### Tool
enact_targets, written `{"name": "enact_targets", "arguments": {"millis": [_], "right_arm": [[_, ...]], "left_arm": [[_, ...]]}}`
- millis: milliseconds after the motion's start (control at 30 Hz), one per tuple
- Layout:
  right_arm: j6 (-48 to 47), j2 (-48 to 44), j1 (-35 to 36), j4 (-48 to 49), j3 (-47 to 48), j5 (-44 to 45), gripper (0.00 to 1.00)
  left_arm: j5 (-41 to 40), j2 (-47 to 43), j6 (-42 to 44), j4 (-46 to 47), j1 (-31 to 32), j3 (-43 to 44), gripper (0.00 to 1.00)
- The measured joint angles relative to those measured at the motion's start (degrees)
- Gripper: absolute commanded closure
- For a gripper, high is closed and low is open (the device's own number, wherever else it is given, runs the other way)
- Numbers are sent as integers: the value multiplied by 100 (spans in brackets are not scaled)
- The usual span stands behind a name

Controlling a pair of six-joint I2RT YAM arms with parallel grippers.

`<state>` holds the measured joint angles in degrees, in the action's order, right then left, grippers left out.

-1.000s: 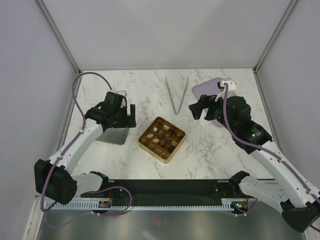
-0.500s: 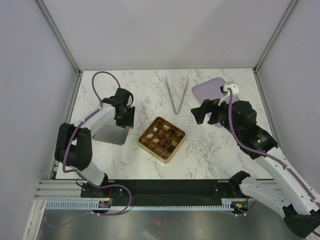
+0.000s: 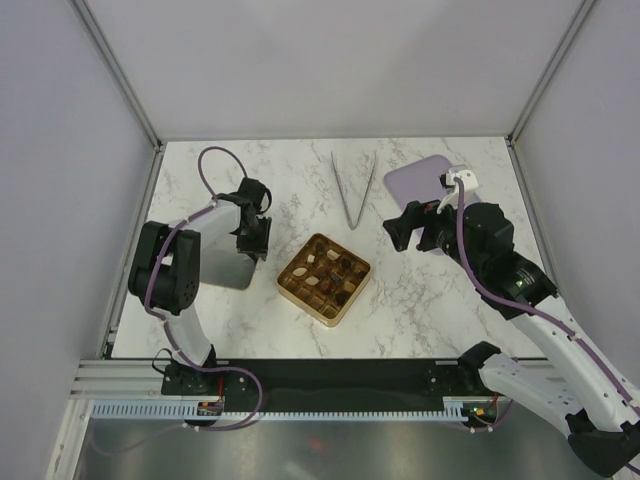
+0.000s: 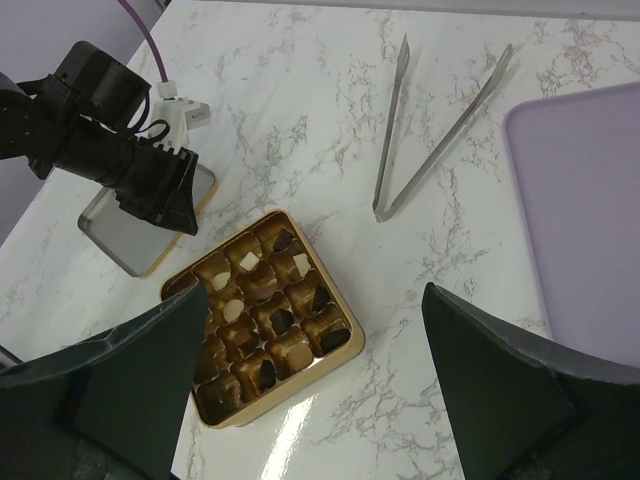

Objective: Pack the chocolate

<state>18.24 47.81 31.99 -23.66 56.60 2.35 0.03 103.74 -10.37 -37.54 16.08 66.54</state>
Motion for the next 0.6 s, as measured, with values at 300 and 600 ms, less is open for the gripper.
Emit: {"name": "enact_targets", "arguments": {"millis": [300, 600], "right_arm": [[2, 26, 0, 7, -72, 0, 4], [223, 214, 0, 229, -225, -317, 4]], "left_arm": [[-168, 111, 26, -24, 2, 81, 91], [-129, 7, 44, -339, 4, 428, 98]]}}
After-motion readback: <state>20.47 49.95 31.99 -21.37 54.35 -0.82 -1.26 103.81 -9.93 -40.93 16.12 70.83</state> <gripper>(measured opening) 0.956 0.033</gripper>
